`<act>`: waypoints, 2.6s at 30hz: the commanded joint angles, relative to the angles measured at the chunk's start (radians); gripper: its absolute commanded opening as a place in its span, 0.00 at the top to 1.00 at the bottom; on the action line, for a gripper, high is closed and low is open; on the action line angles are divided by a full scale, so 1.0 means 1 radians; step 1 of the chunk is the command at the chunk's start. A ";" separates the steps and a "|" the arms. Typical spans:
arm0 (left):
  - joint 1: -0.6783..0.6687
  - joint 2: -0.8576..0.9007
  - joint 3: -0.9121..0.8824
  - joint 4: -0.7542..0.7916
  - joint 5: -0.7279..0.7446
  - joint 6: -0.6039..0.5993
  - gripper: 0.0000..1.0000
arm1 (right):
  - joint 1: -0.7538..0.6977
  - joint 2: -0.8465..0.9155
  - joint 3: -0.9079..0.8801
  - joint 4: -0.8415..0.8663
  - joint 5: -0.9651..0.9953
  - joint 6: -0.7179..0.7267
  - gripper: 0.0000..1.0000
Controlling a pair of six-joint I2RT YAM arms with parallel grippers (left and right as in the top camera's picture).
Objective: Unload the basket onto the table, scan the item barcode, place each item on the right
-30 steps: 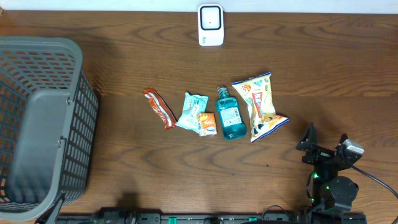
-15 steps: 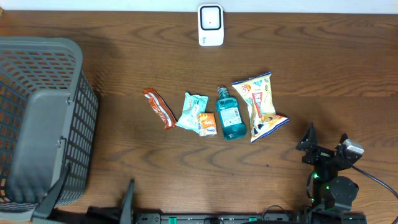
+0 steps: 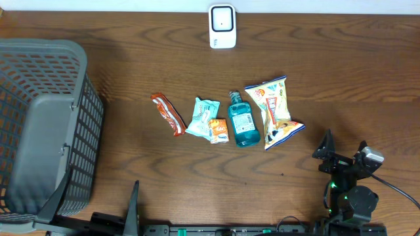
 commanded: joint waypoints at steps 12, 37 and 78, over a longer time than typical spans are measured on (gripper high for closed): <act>0.007 -0.001 -0.022 0.005 -0.012 -0.006 0.02 | 0.003 -0.005 -0.001 -0.003 0.002 0.013 0.01; 0.007 -0.002 -0.407 -0.006 0.072 -0.203 0.02 | 0.003 -0.005 -0.001 -0.003 0.002 0.013 0.01; 0.007 -0.001 -0.626 -0.351 0.142 -0.193 0.02 | 0.003 0.249 0.397 -0.313 -0.549 0.025 0.01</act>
